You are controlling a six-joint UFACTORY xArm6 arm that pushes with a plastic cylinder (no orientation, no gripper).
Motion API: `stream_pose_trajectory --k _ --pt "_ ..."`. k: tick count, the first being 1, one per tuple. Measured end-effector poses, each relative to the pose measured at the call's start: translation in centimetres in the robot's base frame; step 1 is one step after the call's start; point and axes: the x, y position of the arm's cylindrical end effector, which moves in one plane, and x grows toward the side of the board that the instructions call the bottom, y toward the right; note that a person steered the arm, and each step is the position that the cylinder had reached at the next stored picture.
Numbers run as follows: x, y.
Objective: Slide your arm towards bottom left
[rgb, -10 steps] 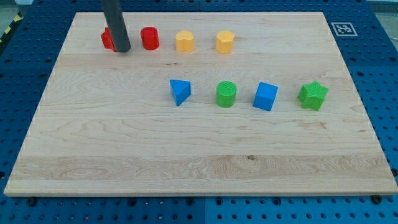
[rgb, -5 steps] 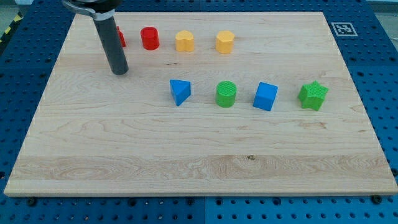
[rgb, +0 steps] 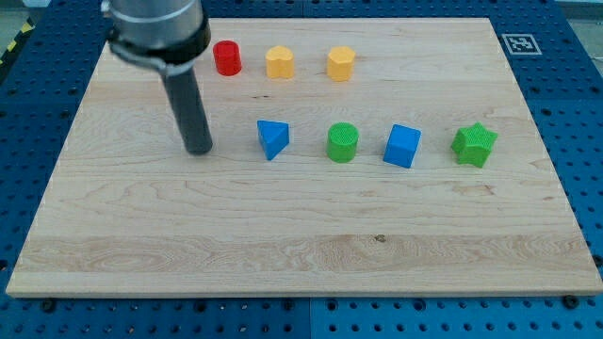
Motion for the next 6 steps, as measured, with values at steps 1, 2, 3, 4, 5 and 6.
stream_pose_trajectory --k 1,2,3,4,5,6 --pt "5.2 0.0" --pt "5.5 0.0" --pt "5.6 0.0" --pt "5.9 -3.0" --pt "6.3 -6.9" --pt "6.3 -7.7"
